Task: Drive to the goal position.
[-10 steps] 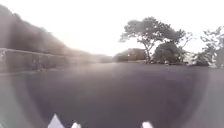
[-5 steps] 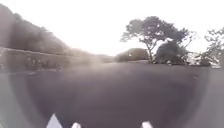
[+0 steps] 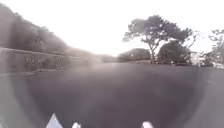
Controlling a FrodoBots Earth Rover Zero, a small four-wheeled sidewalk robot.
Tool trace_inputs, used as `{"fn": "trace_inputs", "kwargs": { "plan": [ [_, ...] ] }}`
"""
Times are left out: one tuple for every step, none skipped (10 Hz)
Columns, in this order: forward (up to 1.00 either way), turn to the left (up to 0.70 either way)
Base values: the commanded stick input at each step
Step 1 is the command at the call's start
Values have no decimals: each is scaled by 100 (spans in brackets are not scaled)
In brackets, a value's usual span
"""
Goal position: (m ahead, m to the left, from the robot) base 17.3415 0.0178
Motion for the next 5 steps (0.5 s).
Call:
{"fn": "trace_inputs", "kwargs": {
  "plan": [
    [70, 0],
    [70, 0],
    [70, 0],
    [70, 0],
    [70, 0]
  ]
}}
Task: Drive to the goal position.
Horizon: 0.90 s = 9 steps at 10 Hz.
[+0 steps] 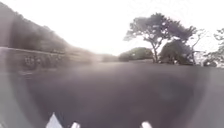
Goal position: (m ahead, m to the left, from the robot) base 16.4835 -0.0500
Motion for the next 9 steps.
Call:
{"fn": "trace_inputs", "kwargs": {
  "plan": [
    [70, 0],
    [70, 0],
    [70, 0],
    [70, 0],
    [70, 0],
    [70, 0],
    [70, 0],
    [70, -34],
    [70, -30]
  ]
}}
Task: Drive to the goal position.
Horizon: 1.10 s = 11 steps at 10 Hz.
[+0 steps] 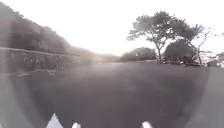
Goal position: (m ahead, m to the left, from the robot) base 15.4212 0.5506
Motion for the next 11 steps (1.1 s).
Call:
{"fn": "trace_inputs", "kwargs": {
  "plan": [
    [70, -25],
    [70, 0],
    [70, 0],
    [70, 0],
    [70, -24],
    [70, -12],
    [70, -1],
    [70, -13],
    [70, -26],
    [70, -32],
    [70, -19]
  ]
}}
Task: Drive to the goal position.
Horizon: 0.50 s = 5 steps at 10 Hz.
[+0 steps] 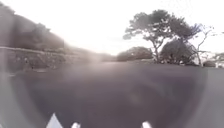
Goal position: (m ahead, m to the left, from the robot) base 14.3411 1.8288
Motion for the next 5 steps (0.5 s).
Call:
{"fn": "trace_inputs", "kwargs": {
  "plan": [
    [70, -7],
    [70, 0],
    [70, 0],
    [70, 0],
    [70, 0]
  ]
}}
